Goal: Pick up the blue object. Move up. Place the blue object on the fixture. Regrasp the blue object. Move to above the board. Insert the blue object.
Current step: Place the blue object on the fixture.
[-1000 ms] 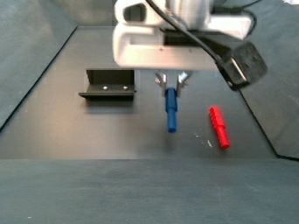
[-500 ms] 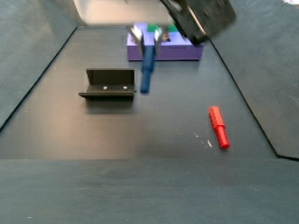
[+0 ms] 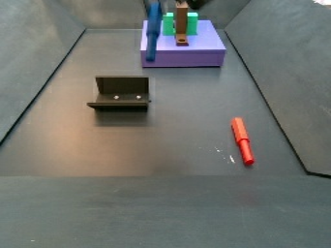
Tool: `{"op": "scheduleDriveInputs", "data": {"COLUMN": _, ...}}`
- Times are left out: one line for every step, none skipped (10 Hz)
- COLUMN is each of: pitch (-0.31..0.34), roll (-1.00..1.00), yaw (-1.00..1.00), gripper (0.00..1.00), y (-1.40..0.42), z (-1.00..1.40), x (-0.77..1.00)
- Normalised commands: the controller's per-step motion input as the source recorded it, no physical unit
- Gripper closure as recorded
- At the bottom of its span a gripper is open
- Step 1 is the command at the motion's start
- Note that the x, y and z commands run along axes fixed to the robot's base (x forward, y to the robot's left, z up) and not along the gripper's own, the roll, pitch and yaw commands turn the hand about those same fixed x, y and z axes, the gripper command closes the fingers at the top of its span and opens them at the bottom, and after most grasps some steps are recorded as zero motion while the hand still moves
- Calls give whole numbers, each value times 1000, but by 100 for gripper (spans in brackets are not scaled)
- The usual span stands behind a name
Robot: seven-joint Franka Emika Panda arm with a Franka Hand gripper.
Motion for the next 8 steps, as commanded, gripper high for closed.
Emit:
{"op": "scheduleDriveInputs", "data": {"pitch": -126, "roll": -717, "yaw": -297, "gripper": 100, "y": -37, "z": -214, "x": 597}}
{"op": "scheduleDriveInputs", "data": {"pitch": -154, "roll": -640, "yaw": -274, "gripper": 100, "y": -63, "z": -271, "x": 617}}
{"op": "scheduleDriveInputs", "data": {"pitch": -217, "roll": -543, "yaw": -257, "gripper": 100, "y": -149, "z": -331, "x": 634}}
{"op": "scheduleDriveInputs", "data": {"pitch": -211, "roll": -389, "yaw": -220, "gripper": 100, "y": -220, "z": -446, "x": 711}}
{"op": "scheduleDriveInputs", "data": {"pitch": -69, "roll": -211, "yaw": -134, "gripper": 100, "y": -214, "z": -454, "x": 797}}
{"op": "scheduleDriveInputs", "data": {"pitch": 0, "roll": -223, "yaw": 109, "gripper": 100, "y": -74, "z": -517, "x": 549}}
{"op": "scheduleDriveInputs", "data": {"pitch": 23, "roll": -229, "yaw": 134, "gripper": 100, "y": -74, "z": -509, "x": 709}}
{"op": "scheduleDriveInputs", "data": {"pitch": 0, "roll": -131, "yaw": 126, "gripper": 100, "y": -34, "z": -520, "x": 631}}
